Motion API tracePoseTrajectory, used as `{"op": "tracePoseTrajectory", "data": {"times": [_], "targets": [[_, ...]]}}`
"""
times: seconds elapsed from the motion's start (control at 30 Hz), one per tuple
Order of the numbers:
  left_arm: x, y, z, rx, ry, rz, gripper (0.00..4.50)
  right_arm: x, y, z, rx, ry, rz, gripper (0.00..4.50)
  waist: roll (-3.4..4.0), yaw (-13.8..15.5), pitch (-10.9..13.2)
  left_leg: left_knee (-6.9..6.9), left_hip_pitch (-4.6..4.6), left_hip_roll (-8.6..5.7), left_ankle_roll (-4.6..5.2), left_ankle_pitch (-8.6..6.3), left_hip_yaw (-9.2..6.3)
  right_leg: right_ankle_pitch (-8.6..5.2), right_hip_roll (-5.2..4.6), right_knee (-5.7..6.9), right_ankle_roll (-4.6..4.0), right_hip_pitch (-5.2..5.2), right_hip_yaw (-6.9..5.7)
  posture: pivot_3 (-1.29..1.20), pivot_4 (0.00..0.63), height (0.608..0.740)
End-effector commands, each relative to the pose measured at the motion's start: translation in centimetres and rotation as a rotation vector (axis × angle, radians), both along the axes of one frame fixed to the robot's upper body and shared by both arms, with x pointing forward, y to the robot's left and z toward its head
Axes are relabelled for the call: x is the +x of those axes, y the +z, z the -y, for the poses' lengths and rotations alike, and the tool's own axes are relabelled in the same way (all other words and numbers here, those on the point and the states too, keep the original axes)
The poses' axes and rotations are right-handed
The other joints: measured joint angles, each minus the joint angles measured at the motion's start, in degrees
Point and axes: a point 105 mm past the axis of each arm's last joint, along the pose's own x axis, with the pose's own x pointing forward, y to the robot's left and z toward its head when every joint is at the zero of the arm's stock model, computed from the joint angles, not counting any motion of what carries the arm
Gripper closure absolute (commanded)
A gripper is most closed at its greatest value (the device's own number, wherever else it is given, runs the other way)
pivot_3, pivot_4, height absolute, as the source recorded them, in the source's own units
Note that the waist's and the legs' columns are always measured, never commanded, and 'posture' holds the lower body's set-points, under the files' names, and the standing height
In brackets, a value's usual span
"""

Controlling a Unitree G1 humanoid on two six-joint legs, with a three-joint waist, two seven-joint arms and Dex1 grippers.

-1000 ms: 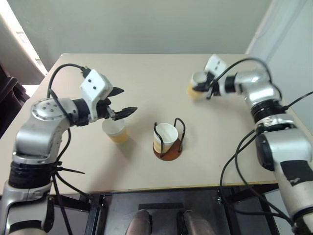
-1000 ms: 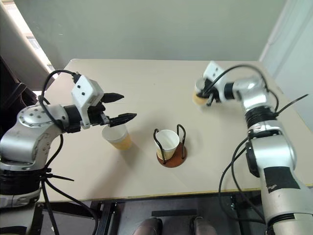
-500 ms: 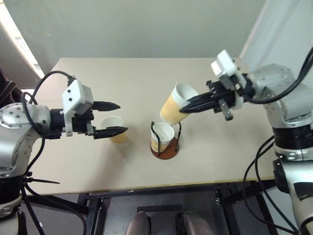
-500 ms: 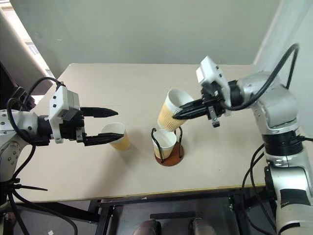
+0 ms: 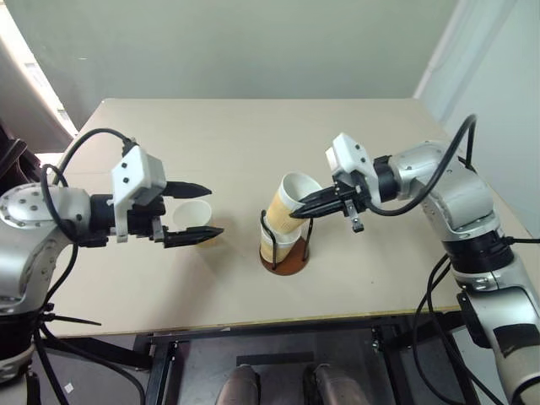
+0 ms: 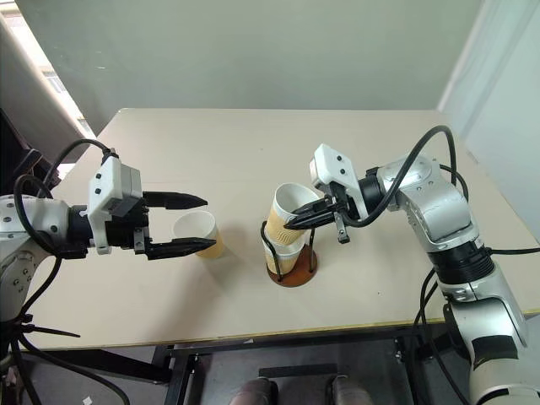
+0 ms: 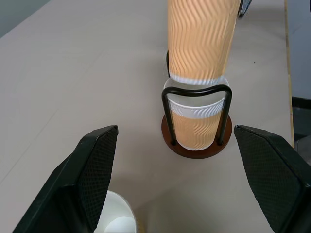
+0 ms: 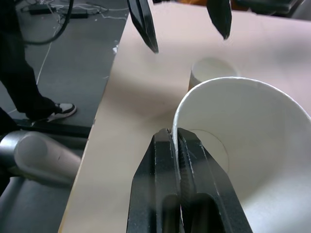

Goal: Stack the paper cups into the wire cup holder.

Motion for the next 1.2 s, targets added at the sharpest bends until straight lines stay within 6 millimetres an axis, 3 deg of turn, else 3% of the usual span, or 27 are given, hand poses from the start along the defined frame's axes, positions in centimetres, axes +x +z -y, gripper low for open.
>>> {"op": "tracePoseTrajectory", "data": {"times": [0.03, 0.17, 0.27, 0.63, 0.77, 0.87, 1.1, 1.2], "targets": [[-0.5, 1.4, -0.2, 0.012, -0.002, 0.056, 0.38, -0.1, 0.4, -0.1, 0.002, 0.009, 0.046, 4.46, 0.0, 0.01, 0.0, 0.0, 0.0, 0.0, 0.01, 0.0, 0.0, 0.0, 0.0, 0.0, -0.01, 0.0, 0.0, 0.0, 0.15, 0.74], [-0.7, 1.5, -0.4, 0.018, 0.001, 0.054, 0.38, 0.1, 0.5, -0.4, 0.005, 0.007, 0.069, 4.46, 0.0, 0.01, 0.0, 0.01, 0.0, 0.0, 0.01, -0.01, 0.0, 0.0, 0.0, 0.0, -0.01, 0.0, 0.01, 0.0, 0.15, 0.74], [-0.6, 1.4, -0.5, 0.019, 0.009, 0.053, 0.38, -0.1, 0.8, -0.7, 0.025, 0.033, 0.05, 3.82, 0.0, 0.02, 0.0, 0.01, 0.0, 0.0, 0.02, 0.0, 0.0, -0.01, 0.0, 0.01, -0.02, 0.0, 0.01, 0.0, 0.15, 0.74], [-0.2, 1.2, -1.0, 0.042, 0.027, 0.049, 0.38, 0.3, 1.5, 0.5, 0.002, 0.023, 0.097, 0.11, 0.0, 0.04, 0.0, -0.01, -0.01, 0.0, 0.0, -0.04, 0.0, -0.02, 0.0, -0.01, -0.05, -0.02, 0.01, 0.0, 0.15, 0.74], [1.1, 0.3, -3.5, 0.201, 0.106, 0.031, 0.38, 0.0, 3.7, 2.3, 0.055, 0.034, 0.057, 0.11, 0.0, 0.06, 0.0, 0.0, -0.01, 0.0, 0.0, -0.03, 0.0, -0.03, 0.0, -0.01, -0.05, -0.03, 0.05, 0.0, 0.15, 0.74], [1.8, -1.2, -5.0, 0.379, 0.087, -0.008, 0.38, -0.1, 4.8, 2.3, 0.119, 0.035, 0.05, 0.11, -0.01, 0.08, 0.0, -0.03, -0.01, 0.0, 0.0, -0.03, -0.01, -0.05, 0.0, 0.01, -0.1, -0.05, 0.04, 0.0, 0.15, 0.74], [3.5, -2.4, -4.5, 0.483, -0.034, -0.043, 0.38, -0.5, 3.9, 1.6, 0.116, 0.034, 0.067, 0.11, 0.0, 0.23, 0.0, -0.04, -0.2, -0.01, -0.01, -0.07, -0.11, -0.06, 0.02, 0.01, -0.12, -0.25, 0.04, 0.0, 0.15, 0.74], [4.3, -4.0, -4.4, 0.539, -0.06, -0.072, 0.38, -0.5, 3.8, 1.7, 0.115, 0.017, 0.072, 0.11, 0.0, 0.22, 0.0, -0.01, -0.33, -0.02, -0.01, -0.08, -0.11, -0.01, 0.02, 0.0, -0.03, -0.38, 0.04, 0.0, 0.15, 0.74]]}}
